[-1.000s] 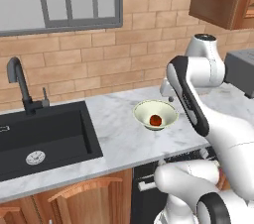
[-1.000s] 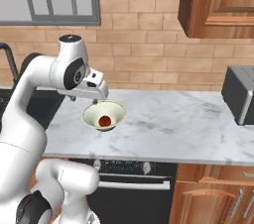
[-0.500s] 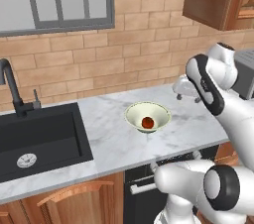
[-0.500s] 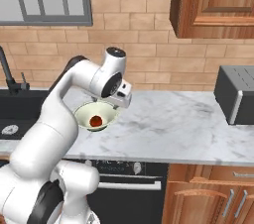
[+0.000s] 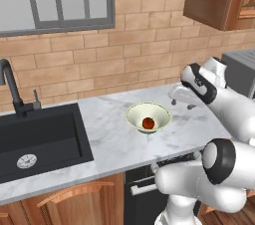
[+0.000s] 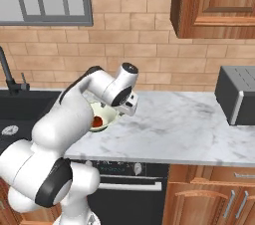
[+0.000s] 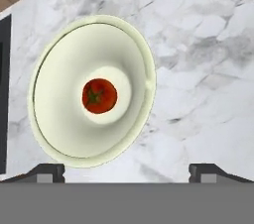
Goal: Move the mug from next to the sink to the open cabinet. Then, move the bowl with the tomato to the fridge to clear the area for faucet cleaning.
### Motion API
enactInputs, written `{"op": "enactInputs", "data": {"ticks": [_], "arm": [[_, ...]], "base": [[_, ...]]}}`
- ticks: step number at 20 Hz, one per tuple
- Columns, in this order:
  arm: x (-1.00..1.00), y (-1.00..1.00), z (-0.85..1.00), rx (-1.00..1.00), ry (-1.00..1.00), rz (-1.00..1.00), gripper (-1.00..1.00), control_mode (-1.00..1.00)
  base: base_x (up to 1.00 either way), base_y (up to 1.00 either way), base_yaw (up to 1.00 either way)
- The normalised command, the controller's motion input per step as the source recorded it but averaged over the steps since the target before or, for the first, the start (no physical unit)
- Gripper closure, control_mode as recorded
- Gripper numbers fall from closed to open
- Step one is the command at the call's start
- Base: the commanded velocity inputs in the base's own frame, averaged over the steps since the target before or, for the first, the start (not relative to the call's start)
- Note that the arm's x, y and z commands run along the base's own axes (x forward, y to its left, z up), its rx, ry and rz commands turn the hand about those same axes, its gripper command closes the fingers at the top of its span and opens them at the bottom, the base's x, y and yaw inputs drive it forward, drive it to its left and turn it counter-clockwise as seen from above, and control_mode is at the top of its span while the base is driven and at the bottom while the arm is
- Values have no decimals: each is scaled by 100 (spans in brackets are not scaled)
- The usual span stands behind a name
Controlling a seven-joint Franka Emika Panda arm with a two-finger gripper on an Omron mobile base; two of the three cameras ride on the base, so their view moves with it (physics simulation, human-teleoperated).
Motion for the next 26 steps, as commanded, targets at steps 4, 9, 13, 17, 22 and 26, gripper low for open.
{"op": "enactInputs", "data": {"ticks": [4,9,13,17,22,26], "arm": [[42,0,-64,-3,0,0,-100,-100],[41,9,-56,0,0,0,-100,-100],[37,18,-49,0,0,0,-100,-100],[28,13,-47,0,1,0,-100,-100],[15,6,-30,0,0,0,100,-100],[-2,0,0,0,0,0,100,-100]], "base": [[0,0,0],[0,0,0],[0,0,0],[0,0,0],[0,0,0],[0,0,0]]}}
